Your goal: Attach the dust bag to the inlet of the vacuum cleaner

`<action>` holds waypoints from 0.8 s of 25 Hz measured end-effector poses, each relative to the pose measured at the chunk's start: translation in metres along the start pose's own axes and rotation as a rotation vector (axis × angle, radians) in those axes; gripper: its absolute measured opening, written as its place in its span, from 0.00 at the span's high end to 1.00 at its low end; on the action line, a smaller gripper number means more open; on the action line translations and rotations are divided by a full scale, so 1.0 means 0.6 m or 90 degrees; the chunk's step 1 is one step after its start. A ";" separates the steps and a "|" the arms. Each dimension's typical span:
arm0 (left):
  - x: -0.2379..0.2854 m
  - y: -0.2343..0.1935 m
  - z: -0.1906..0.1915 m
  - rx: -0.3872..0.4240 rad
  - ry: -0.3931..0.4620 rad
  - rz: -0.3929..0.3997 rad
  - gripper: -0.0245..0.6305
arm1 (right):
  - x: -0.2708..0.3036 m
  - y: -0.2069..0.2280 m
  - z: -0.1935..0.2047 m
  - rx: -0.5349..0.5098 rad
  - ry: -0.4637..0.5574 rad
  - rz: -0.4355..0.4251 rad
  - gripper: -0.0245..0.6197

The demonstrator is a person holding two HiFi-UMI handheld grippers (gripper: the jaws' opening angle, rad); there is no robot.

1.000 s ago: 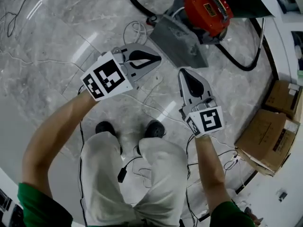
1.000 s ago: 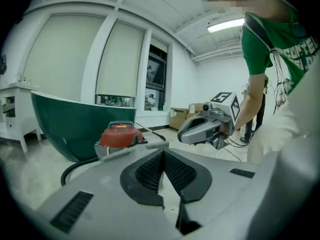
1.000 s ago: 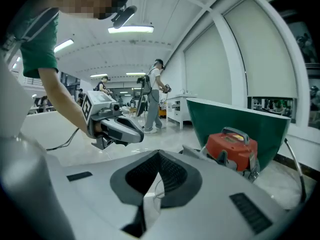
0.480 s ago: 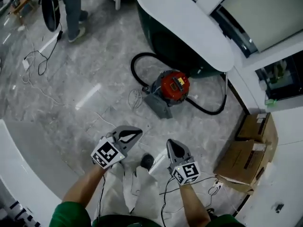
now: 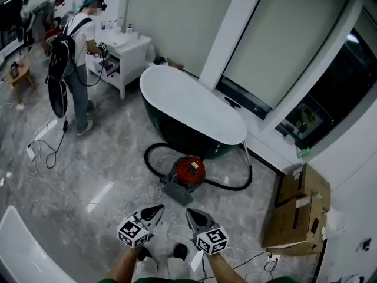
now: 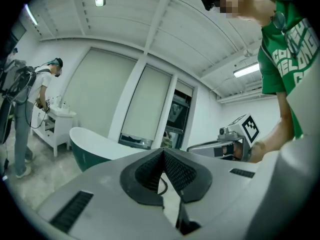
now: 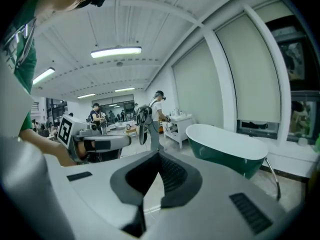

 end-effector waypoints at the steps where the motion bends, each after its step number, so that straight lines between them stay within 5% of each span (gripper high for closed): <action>1: -0.009 0.004 -0.007 -0.007 0.006 0.001 0.96 | -0.005 -0.009 -0.015 -0.004 0.011 0.002 0.95; 7: -0.035 0.047 -0.014 -0.038 0.002 0.013 0.96 | -0.072 -0.019 -0.035 0.018 0.045 0.037 0.95; 20: -0.044 0.081 -0.048 0.020 -0.033 0.034 0.96 | -0.118 0.011 -0.085 0.011 0.120 0.091 0.95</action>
Point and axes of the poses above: the fingertips, and each gripper's own axes: x forward along the fingers, y to its right, z out of its underside, the point moved 2 cm from there along -x, backward along the fingers, and after that the axes turned 4 degrees about z, right-handed, at the moved point
